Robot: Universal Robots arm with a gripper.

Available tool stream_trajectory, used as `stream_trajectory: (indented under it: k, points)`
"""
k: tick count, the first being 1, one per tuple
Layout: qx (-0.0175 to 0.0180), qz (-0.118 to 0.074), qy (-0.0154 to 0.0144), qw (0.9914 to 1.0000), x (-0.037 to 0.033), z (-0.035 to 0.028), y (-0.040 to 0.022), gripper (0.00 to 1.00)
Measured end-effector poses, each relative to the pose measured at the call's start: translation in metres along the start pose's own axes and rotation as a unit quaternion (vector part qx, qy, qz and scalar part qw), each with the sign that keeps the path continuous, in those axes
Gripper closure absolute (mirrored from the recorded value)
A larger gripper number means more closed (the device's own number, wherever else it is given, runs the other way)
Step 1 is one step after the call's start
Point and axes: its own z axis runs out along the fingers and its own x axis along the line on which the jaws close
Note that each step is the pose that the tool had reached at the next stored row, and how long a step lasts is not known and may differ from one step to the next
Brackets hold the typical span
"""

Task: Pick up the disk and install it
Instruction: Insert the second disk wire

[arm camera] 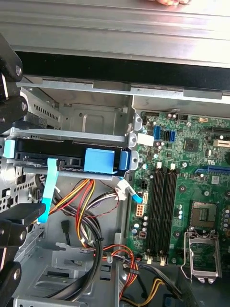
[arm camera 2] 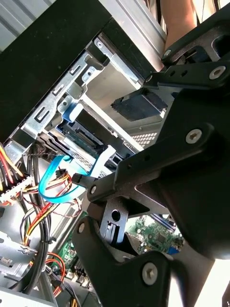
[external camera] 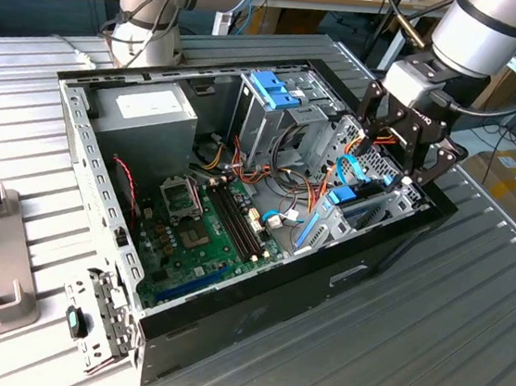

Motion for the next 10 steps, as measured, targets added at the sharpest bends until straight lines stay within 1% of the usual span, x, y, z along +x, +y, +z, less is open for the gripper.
stream_trajectory:
  k: [2,6,10]
  points:
    - [-0.0001,-0.001,-0.0001,1.0,0.0002,0.0001,-0.002,0.29]
    - [-0.0003,-0.002,-0.0002,1.0,0.0009,0.0004,-0.01,0.29]
    - [-0.0004,-0.003,-0.0002,1.0,0.0014,0.0004,-0.0158,0.29]
